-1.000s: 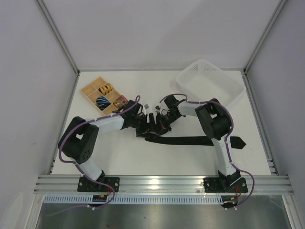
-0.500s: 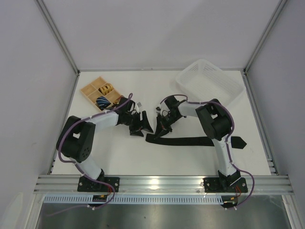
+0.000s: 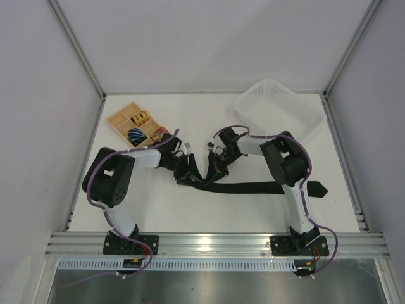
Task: Roll the ties
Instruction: Roll the tie
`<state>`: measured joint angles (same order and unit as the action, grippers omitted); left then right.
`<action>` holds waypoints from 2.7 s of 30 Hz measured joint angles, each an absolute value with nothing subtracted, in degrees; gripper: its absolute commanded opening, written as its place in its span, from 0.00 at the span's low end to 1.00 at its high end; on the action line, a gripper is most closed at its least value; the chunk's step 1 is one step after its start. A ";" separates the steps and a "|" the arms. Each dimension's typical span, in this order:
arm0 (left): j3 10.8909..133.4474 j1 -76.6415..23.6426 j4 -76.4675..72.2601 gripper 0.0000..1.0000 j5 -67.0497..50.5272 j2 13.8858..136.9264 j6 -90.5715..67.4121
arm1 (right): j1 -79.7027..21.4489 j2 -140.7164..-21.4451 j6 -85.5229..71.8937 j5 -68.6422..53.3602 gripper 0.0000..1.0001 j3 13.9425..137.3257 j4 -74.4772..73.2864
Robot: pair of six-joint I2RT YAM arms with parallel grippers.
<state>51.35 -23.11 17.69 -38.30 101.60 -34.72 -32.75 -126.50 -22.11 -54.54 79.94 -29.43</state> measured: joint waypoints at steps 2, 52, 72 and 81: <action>51.35 -23.20 17.45 0.45 -38.39 102.04 -35.00 | -32.75 -126.41 -22.02 -54.46 0.00 79.92 -29.45; 43.16 -26.30 5.30 0.01 -31.16 91.74 -33.82 | -29.89 -114.89 -31.29 -38.87 0.00 67.55 -23.62; 45.10 -26.13 8.43 0.01 -29.93 94.74 -33.21 | -33.67 -112.73 -29.39 -39.70 0.00 69.08 -28.08; 46.54 -26.13 11.18 0.01 -29.10 95.70 -33.58 | -32.84 -113.62 -28.73 -39.97 0.00 76.31 -28.69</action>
<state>46.54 -26.13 11.18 -29.10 95.70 -33.58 -32.84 -113.62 -28.73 -39.97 76.31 -28.69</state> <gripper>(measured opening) 0.043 0.009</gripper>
